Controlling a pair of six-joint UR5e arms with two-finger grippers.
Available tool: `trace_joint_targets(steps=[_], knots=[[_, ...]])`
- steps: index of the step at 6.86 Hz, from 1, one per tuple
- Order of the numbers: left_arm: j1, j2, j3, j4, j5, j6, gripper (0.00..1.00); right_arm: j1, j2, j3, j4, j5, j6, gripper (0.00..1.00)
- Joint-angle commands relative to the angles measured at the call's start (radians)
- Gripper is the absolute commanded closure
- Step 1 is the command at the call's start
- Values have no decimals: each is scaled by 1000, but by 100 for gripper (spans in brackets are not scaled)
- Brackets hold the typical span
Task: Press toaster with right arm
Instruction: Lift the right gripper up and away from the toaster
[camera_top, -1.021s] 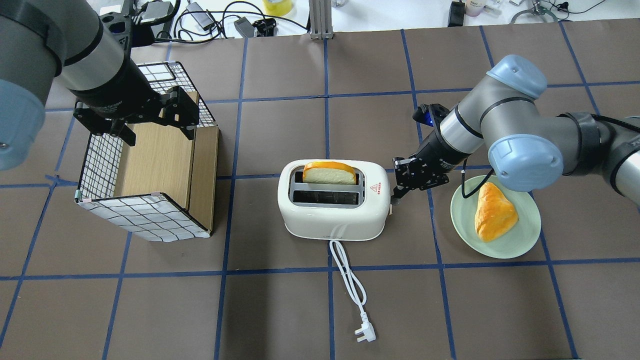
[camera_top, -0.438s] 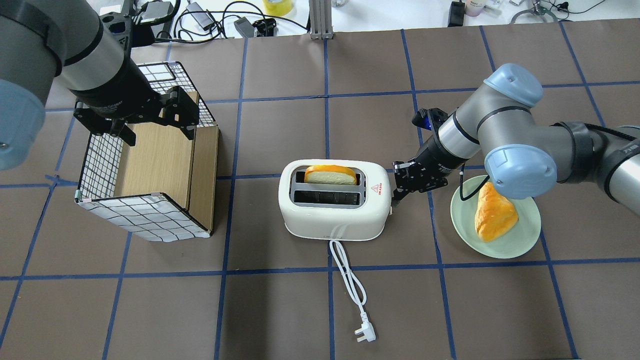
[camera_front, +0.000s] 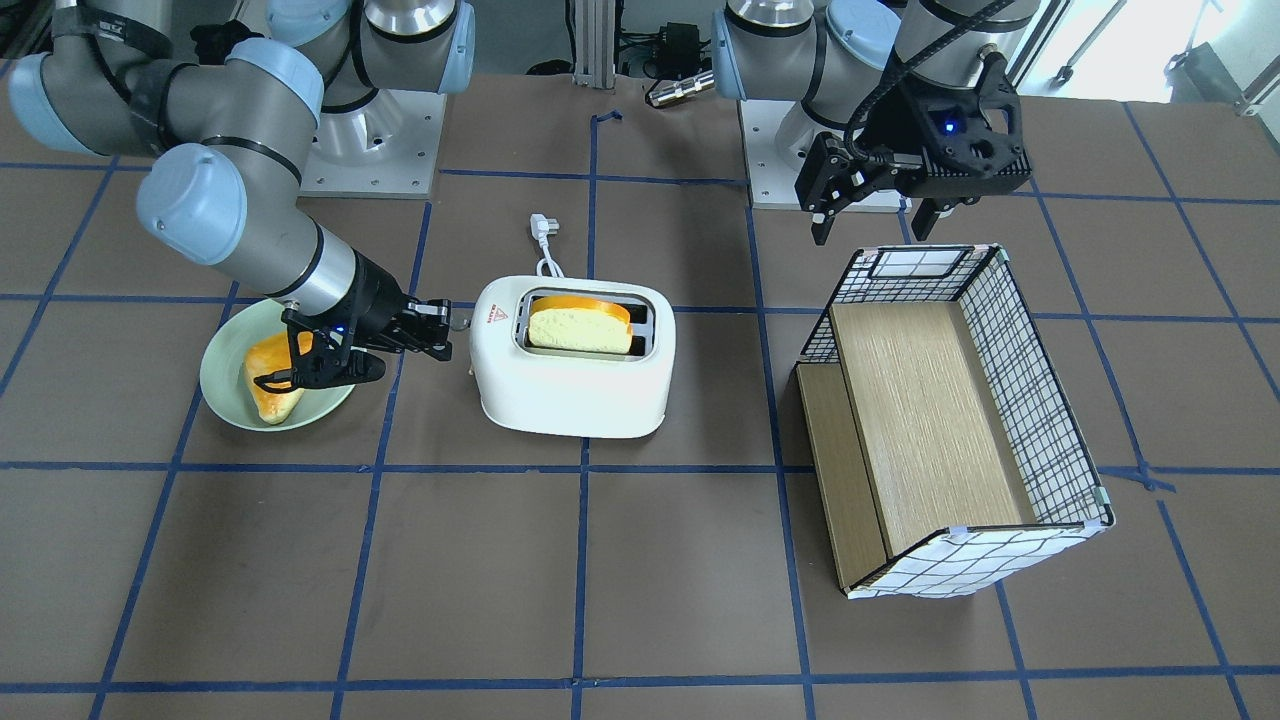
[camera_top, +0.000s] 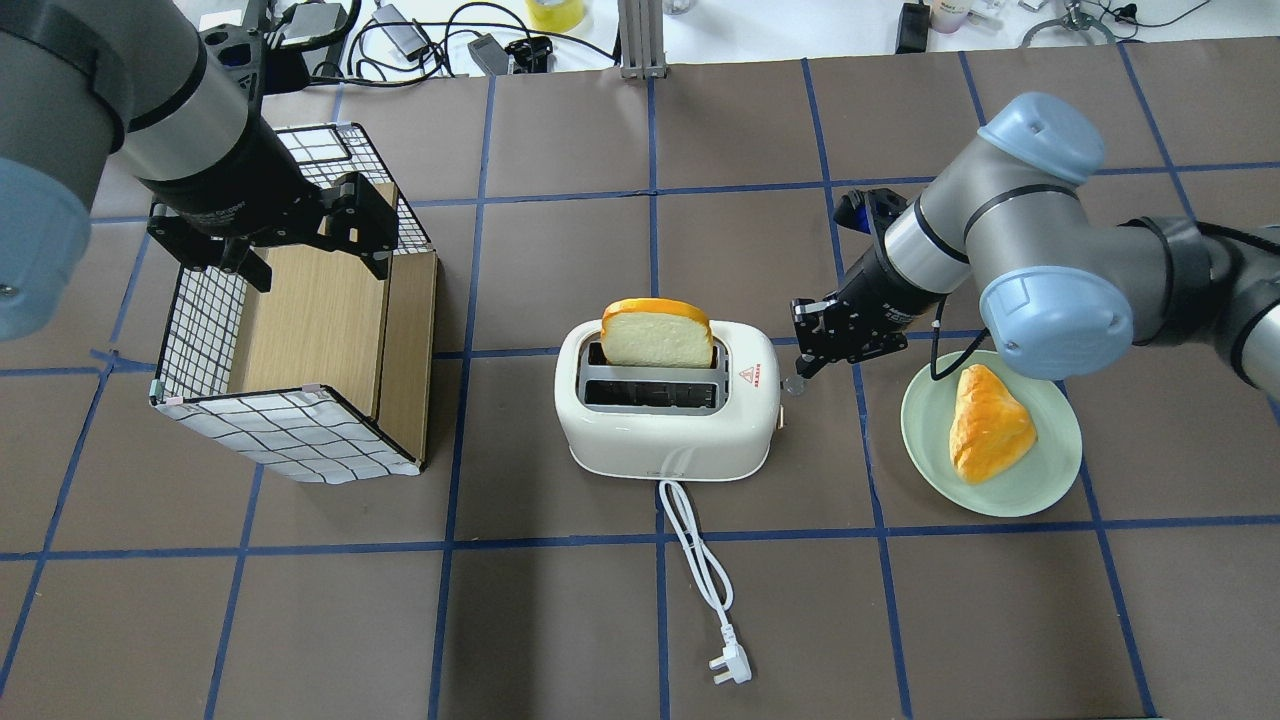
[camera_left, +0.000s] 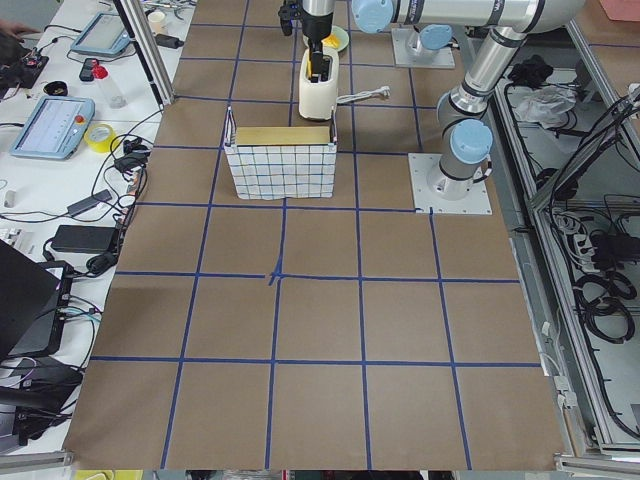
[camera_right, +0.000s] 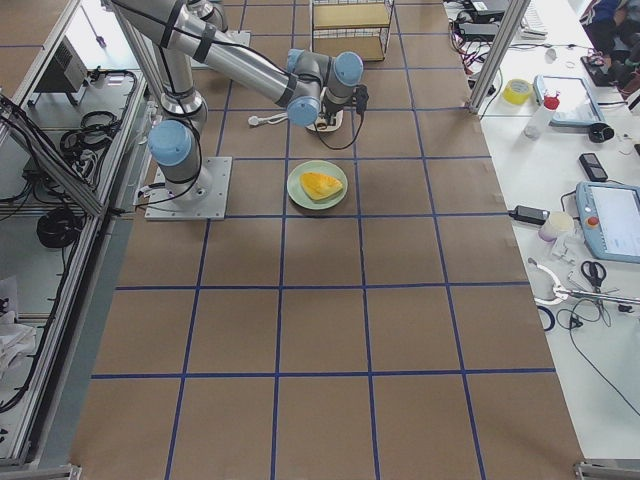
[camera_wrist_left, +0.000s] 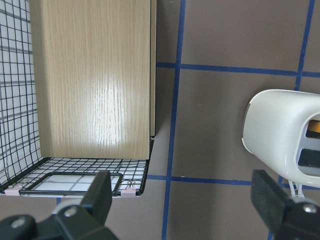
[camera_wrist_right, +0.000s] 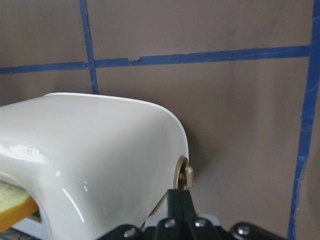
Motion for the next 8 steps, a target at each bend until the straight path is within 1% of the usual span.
trace_joint_targets(steps=[1,2,3,4,5,6,7,8], knots=[[0,0,0,0,1,0,0,3,-37,-120,138,-68,20,100],[0,0,0,0,1,0,0,4,-43,-210,230,-131,22,100],[0,0,0,0,1,0,0,4,-43,-322,343,-198,22,100],[0,0,0,0,1,0,0,4,-41,-422,432,-256,22,100],[0,0,0,0,1,0,0,4,-43,-490,463,-319,24,100],[0,0,0,0,1,0,0,6,-44,-525,462,-384,28,85],[1,0,0,0,-1,0,0,9,-43,-542,452,-451,30,54],[0,0,0,0,-1,0,0,9,-41,-529,411,-452,31,24]])
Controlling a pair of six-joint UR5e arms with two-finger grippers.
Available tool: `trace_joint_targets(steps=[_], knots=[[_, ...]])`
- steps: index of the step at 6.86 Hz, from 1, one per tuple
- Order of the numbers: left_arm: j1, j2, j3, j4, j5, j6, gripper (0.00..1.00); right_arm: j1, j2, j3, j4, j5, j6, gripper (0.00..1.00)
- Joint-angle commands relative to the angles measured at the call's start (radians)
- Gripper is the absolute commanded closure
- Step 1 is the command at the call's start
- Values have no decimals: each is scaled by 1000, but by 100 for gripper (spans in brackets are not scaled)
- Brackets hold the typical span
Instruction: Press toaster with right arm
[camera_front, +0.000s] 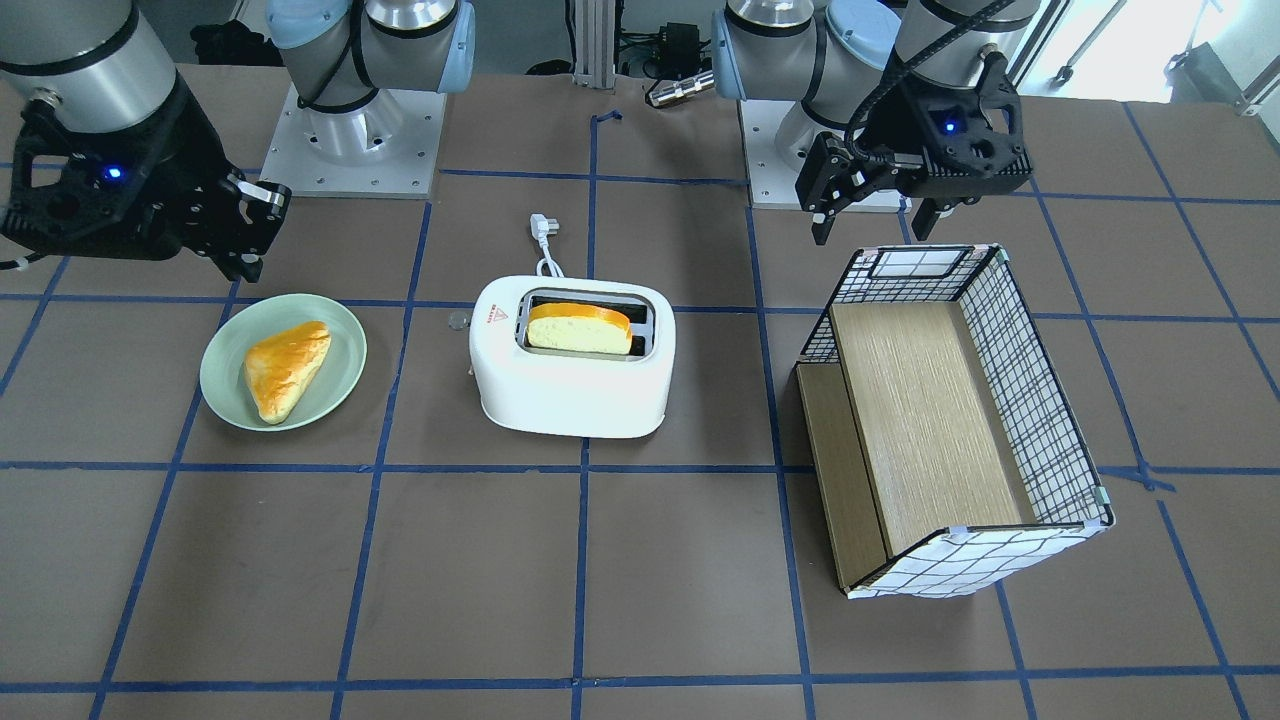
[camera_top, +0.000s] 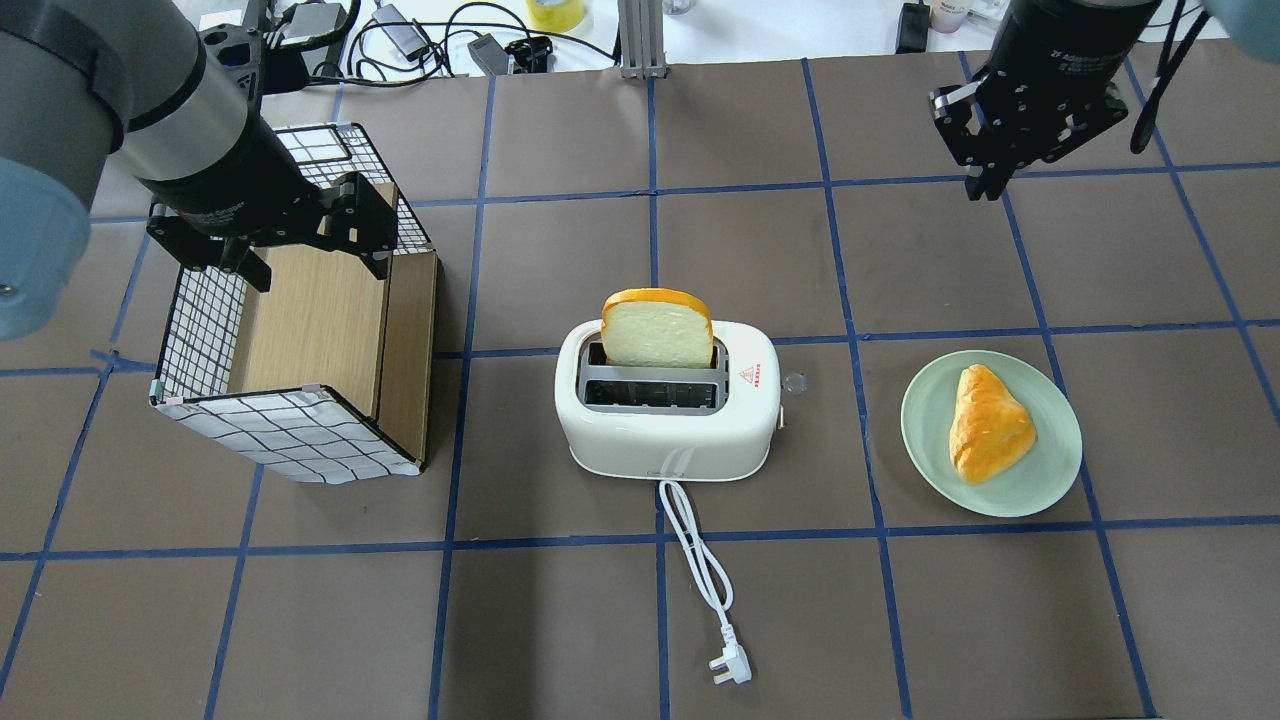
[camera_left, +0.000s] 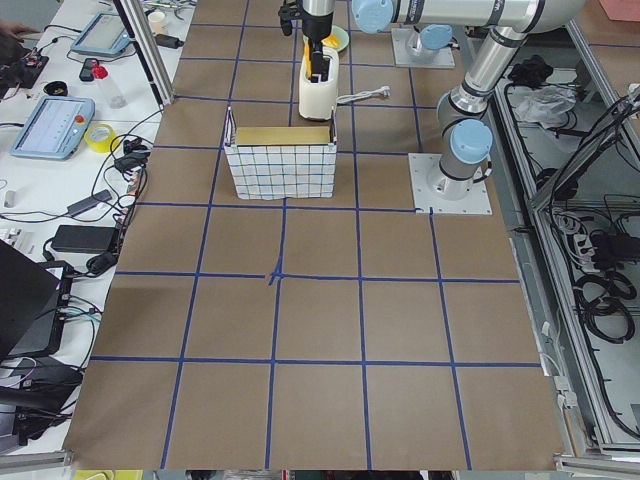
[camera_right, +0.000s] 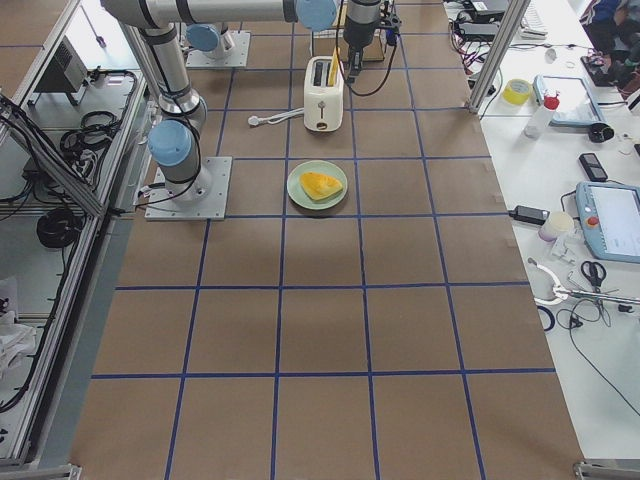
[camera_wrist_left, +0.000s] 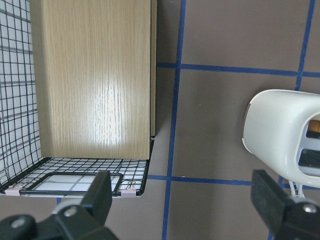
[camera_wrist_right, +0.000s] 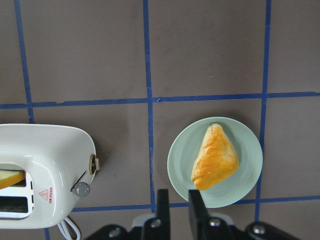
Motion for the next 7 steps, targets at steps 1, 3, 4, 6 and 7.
trace_joint_targets(steps=[1,3,4,6,7], knots=[[-1,0,0,0,0,0,0,3,8,1,-133,-26,-4,4],[-1,0,0,0,0,0,0,3,9,1,-174,-9,-4,0],[-1,0,0,0,1,0,0,3,11,1,-181,35,-1,0],[-1,0,0,0,1,0,0,3,14,1,-197,19,2,0],[-1,0,0,0,0,0,0,3,14,1,-198,19,2,0]])
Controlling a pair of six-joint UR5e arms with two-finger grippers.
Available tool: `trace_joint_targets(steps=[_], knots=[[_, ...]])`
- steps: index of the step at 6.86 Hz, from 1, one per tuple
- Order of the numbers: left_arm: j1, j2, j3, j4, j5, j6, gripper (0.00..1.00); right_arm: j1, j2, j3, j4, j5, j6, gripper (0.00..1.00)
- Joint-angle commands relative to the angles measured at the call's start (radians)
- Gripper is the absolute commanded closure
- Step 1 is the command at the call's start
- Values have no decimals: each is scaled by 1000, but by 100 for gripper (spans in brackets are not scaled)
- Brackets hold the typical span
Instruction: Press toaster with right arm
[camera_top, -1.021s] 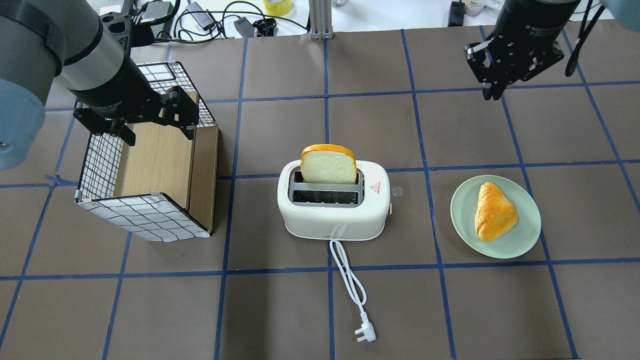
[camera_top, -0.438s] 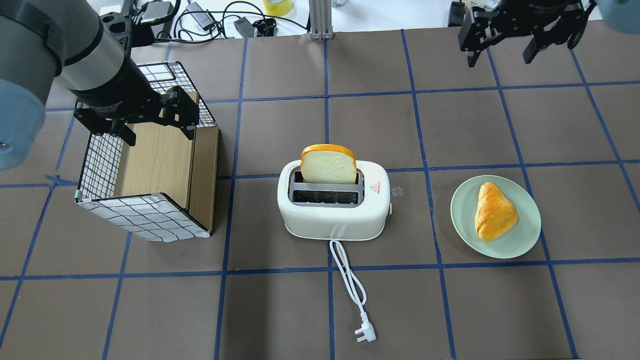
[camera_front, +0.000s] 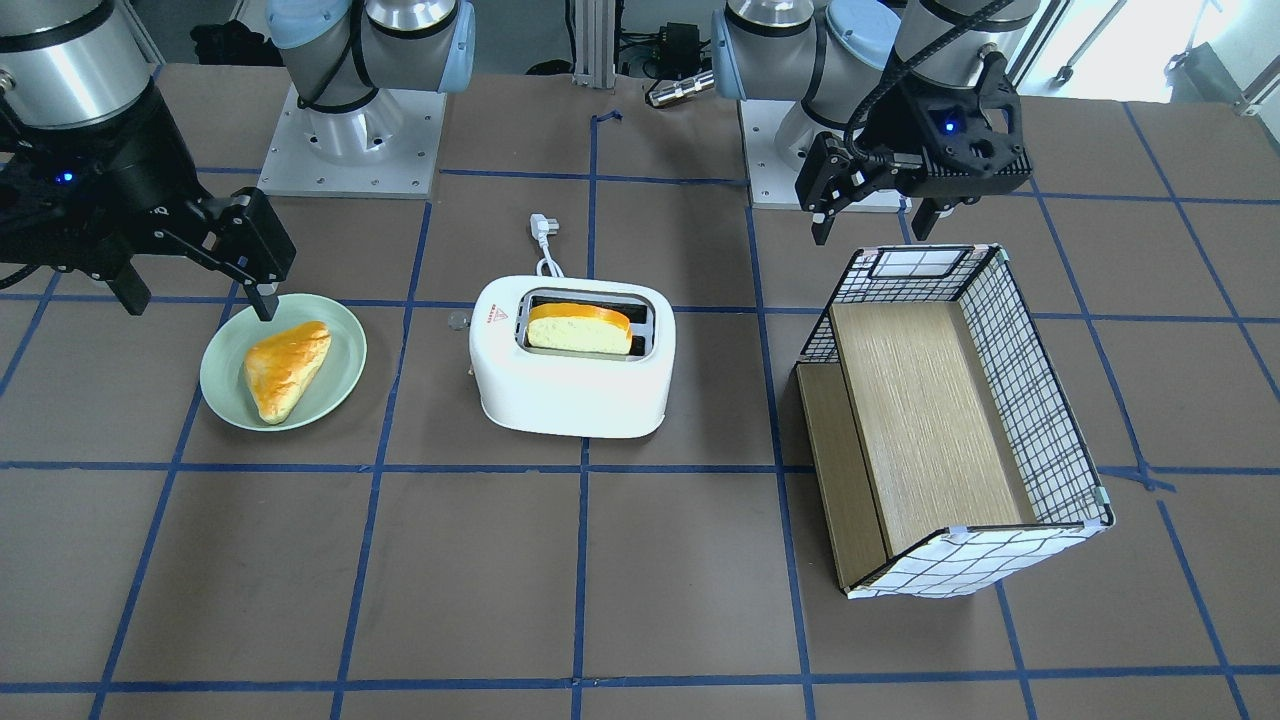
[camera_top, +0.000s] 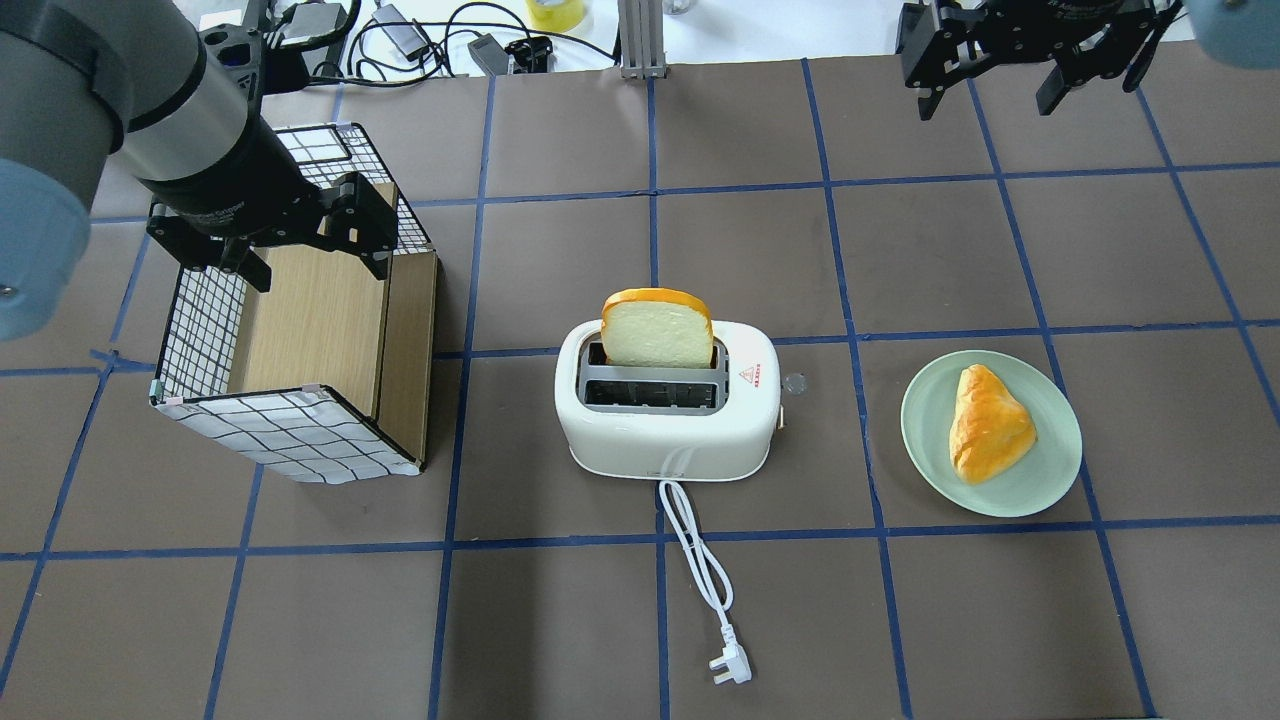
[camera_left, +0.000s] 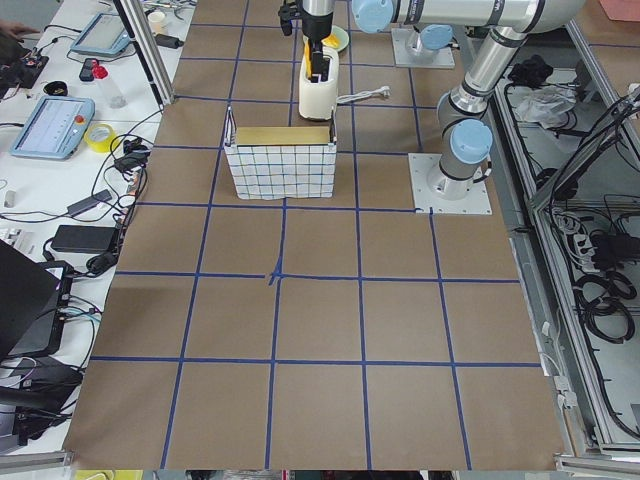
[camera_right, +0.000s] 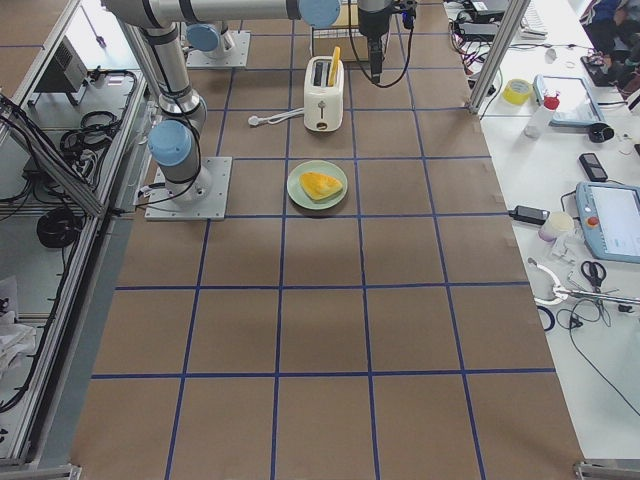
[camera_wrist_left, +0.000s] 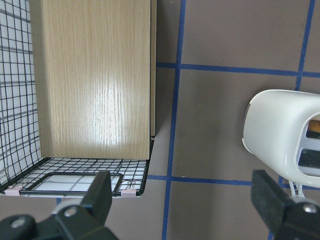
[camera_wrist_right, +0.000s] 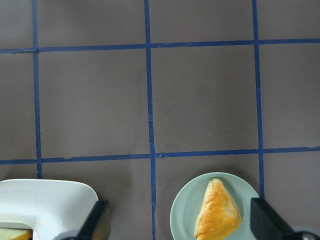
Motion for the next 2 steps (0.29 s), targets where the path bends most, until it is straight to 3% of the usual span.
trace_joint_targets(steps=[1,2], knots=[[0,0,0,0,-1,0,0,0,1,0,-4,-1,0,0],[0,0,0,0,0,0,0,0,1,0,-4,3,0,0]])
